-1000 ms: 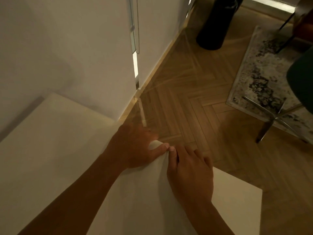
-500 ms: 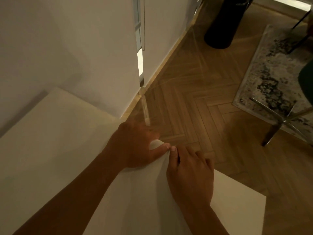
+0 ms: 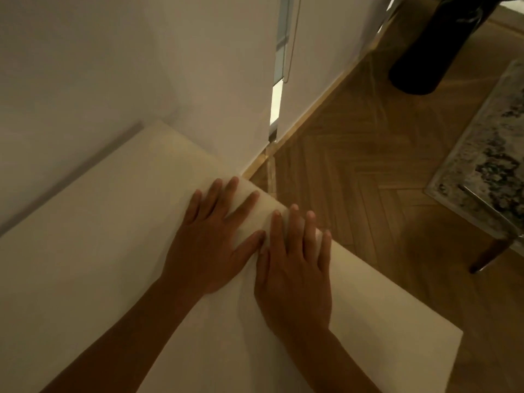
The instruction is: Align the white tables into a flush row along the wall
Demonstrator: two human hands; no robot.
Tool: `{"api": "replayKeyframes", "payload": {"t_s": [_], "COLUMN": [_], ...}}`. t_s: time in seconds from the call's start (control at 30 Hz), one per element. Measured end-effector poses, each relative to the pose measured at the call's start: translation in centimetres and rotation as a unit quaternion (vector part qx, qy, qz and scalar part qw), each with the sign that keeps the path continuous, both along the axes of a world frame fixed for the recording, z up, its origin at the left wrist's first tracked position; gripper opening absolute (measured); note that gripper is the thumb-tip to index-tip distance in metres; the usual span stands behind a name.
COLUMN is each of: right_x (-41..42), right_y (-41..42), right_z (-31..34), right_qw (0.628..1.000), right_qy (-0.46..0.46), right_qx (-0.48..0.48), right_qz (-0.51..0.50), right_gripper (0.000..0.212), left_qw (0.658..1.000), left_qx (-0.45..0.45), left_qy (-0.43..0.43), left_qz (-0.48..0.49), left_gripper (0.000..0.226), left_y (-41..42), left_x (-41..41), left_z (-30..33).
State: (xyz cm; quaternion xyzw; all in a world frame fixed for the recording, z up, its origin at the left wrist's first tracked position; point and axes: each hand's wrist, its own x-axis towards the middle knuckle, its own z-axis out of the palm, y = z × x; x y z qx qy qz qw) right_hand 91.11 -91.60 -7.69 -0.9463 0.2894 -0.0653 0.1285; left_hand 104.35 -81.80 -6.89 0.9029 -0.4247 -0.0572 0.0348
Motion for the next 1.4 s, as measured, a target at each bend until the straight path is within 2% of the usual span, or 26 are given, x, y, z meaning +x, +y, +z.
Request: {"api": "replayKeyframes", "payload": {"t_s": [0.17, 0.3, 0.43, 0.57, 0.73, 0.83, 0.93, 1.1, 1.4], "right_x": [-0.1, -0.2, -1.6, -4.9, -10.6, -14.0, -17.4, -23.8, -36.6], "right_y": [1.9, 5.0, 8.6, 13.6, 20.3, 24.7, 29.0, 36.0, 52.0], "right_z": [0.1, 0.7, 1.8, 2.2, 1.6, 2.0, 1.7, 1.3, 1.0], "right_qw": [0.998, 0.988, 0.964, 0.926, 0.866, 0.831, 0.794, 0.773, 0.720], "right_qy": [0.023, 0.034, 0.029, 0.007, 0.000, 0.020, 0.037, 0.036, 0.023], "right_qx": [0.003, 0.014, 0.076, 0.123, 0.117, 0.112, 0.063, 0.023, -0.002], "right_qz": [0.061, 0.150, 0.251, 0.358, 0.487, 0.545, 0.603, 0.633, 0.693], "right_gripper": [0.064, 0.064, 0.063, 0.063, 0.061, 0.063, 0.064, 0.069, 0.076], "left_qw": [0.998, 0.995, 0.983, 0.956, 0.938, 0.916, 0.898, 0.868, 0.839], "left_qx": [-0.002, -0.015, -0.054, -0.075, -0.061, -0.008, 0.008, 0.042, 0.033], "left_qy": [0.007, 0.021, -0.006, -0.026, -0.047, -0.015, 0.021, 0.027, 0.017], "left_qz": [0.060, 0.101, 0.176, 0.283, 0.337, 0.401, 0.440, 0.493, 0.542], "left_gripper": [0.070, 0.066, 0.059, 0.053, 0.047, 0.058, 0.072, 0.074, 0.077], "left_y": [5.9, 10.2, 16.3, 24.9, 32.3, 34.9, 38.1, 45.1, 60.6], "left_x": [-1.7, -3.6, -7.7, -14.5, -24.8, -30.4, -35.4, -44.3, -59.1], "left_z": [0.1, 0.5, 2.0, 2.6, 2.3, 2.5, 2.5, 1.8, 1.3]}}
